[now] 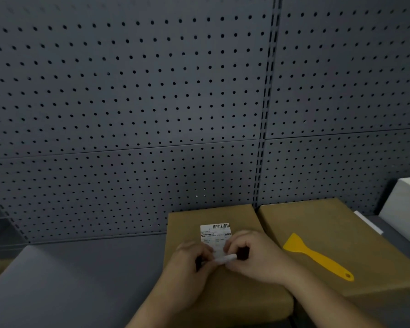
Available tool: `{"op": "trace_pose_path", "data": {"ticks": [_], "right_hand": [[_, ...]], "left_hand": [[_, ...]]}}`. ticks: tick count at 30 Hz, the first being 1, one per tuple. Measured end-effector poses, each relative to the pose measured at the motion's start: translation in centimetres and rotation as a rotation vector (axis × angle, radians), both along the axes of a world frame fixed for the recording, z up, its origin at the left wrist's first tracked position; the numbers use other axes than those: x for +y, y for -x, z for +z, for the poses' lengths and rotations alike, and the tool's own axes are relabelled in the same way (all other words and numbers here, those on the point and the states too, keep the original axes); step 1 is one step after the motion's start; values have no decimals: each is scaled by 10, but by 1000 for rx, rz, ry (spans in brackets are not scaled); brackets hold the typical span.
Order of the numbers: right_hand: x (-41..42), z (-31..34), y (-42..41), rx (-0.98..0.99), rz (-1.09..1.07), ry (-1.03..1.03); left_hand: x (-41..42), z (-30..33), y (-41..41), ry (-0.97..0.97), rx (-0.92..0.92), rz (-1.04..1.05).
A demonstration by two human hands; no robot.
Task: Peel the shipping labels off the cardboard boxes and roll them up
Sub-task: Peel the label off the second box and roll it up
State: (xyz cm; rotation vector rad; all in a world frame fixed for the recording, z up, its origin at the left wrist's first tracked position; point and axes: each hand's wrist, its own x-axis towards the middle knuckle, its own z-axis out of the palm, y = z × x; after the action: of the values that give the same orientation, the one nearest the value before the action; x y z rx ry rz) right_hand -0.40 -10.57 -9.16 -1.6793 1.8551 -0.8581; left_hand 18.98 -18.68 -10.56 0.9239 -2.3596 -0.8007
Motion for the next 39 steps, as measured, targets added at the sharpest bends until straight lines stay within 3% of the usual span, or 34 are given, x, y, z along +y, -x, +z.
{"op": "trace_pose_path", "data": {"ticks": [5, 11, 17, 23, 26, 39], "right_hand": [[1, -5, -2, -12, -47, 60], [4, 0, -2, -1, -52, 34], [2, 0, 0, -29, -35, 26], [-4, 12, 7, -10, 96, -77], [-12, 10, 5, 60, 64, -56], [-9, 3, 3, -30, -8, -1]], "left_hand": [[-4, 4, -1, -108, -54, 8], [-22, 25, 8, -91, -229, -156], [-24, 11, 9, -93, -83, -94], [-25, 9, 8, -102, -48, -73], [-25, 9, 8, -83, -45, -69], [-33, 1, 12, -60, -12, -41]]}}
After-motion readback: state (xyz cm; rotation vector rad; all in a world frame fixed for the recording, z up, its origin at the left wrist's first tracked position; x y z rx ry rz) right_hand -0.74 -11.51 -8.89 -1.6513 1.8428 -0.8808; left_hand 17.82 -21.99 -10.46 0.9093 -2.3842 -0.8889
